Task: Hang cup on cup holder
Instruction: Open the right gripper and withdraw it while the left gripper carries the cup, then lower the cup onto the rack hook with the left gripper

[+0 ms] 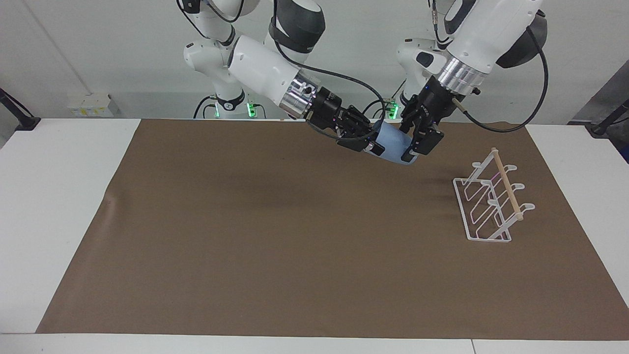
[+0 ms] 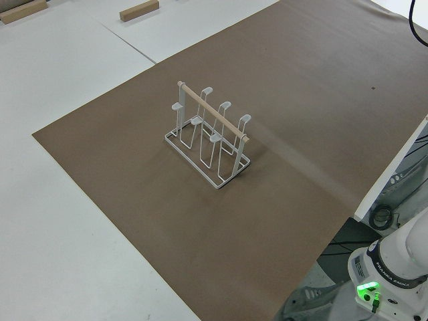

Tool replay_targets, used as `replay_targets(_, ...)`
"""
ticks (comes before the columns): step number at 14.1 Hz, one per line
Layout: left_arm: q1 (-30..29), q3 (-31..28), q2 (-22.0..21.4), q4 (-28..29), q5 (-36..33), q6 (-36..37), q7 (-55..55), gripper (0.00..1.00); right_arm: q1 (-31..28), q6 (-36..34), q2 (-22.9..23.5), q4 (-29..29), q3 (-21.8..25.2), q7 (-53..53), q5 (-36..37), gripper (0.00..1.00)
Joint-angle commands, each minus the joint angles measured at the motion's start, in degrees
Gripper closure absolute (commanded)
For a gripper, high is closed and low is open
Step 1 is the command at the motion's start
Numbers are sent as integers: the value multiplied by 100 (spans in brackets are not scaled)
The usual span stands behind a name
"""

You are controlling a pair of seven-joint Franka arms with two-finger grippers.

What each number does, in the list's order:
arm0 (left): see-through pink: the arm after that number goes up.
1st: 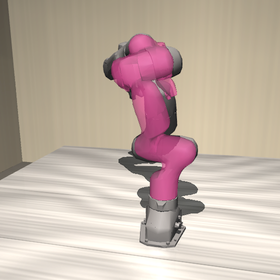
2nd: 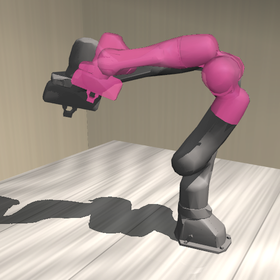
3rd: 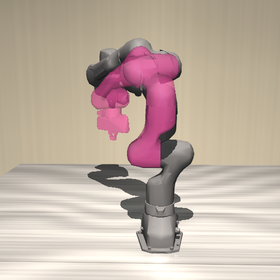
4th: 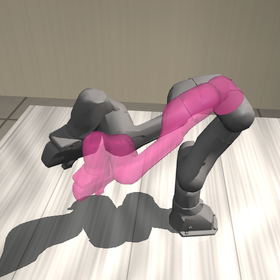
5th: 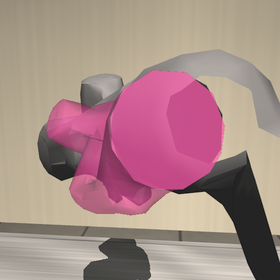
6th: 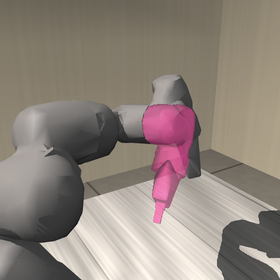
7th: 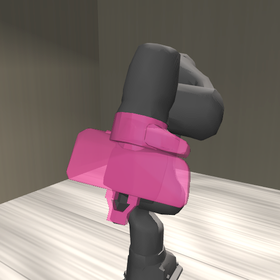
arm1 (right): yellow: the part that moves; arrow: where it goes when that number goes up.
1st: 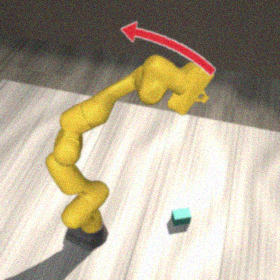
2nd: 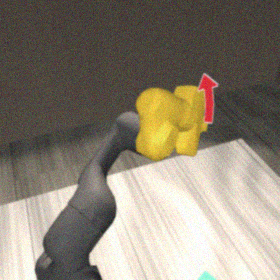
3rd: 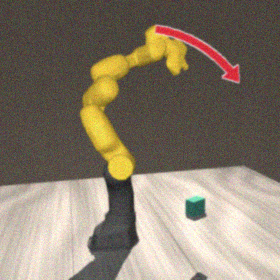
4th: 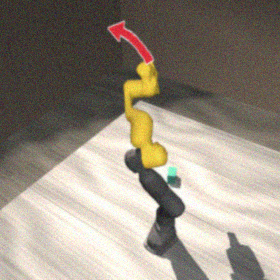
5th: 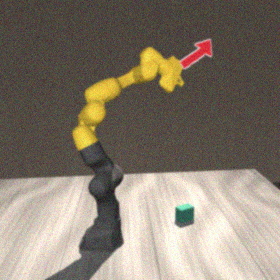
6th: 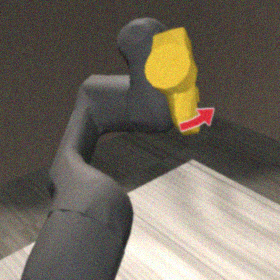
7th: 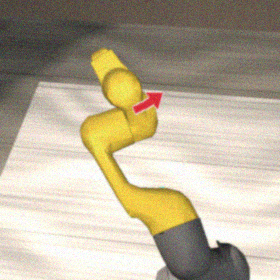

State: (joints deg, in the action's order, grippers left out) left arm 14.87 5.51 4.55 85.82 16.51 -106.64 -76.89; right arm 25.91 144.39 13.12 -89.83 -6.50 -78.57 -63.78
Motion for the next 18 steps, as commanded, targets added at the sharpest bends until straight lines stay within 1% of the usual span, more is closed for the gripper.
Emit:
replay_targets(1,-19,-41,-50,-83,-166,161,86,100,-68,-16,-46,45,-18,718,120,58)
replay_targets(3,-19,-41,-50,-83,-175,152,86,100,-86,-25,-99,45,26,1149,156,58)
replay_targets(4,-19,-49,-50,-83,-210,152,95,100,-86,-43,-143,45,35,1464,286,58)
replay_targets(5,-19,-50,-50,-83,-384,152,86,100,-103,-104,-169,45,35,1772,601,58)
replay_targets(7,-19,-49,-59,-83,-648,152,95,100,-191,-489,-222,45,26,2387,1548,58)
replay_targets(8,-28,-58,-59,-83,-919,152,95,100,-209,-770,-257,45,26,2834,2127,58)
replay_targets(10,-28,-102,-59,-83,-1604,187,95,100,-270,-1323,-310,36,35,3731,2921,58)
replay_targets(11,-28,-111,-77,-83,-2034,422,104,100,-288,-1639,-328,36,35,4205,3403,58)
replay_targets(12,-28,-172,-94,-74,-2404,668,226,100,-340,-2034,-371,36,35,4801,4060,58)
replay_targets(13,-28,-234,-138,-65,-2738,766,305,100,-375,-2430,-398,45,26,5547,4772,58)
replay_targets(14,-28,-234,-147,-56,-3150,785,306,100,-384,-2782,-459,45,26,6303,5405,58)
replay_targets(15,-28,-225,-156,-39,-3546,776,306,100,-402,-3081,-512,45,35,6832,5908,58)
replay_targets(16,-28,-234,-165,13,-3802,759,306,100,-472,-3345,-573,45,35,7194,6330,58)
replay_targets(18,-238,-304,-244,268,-3945,636,315,100,-639,-3767,-688,45,35,7941,7061,58)
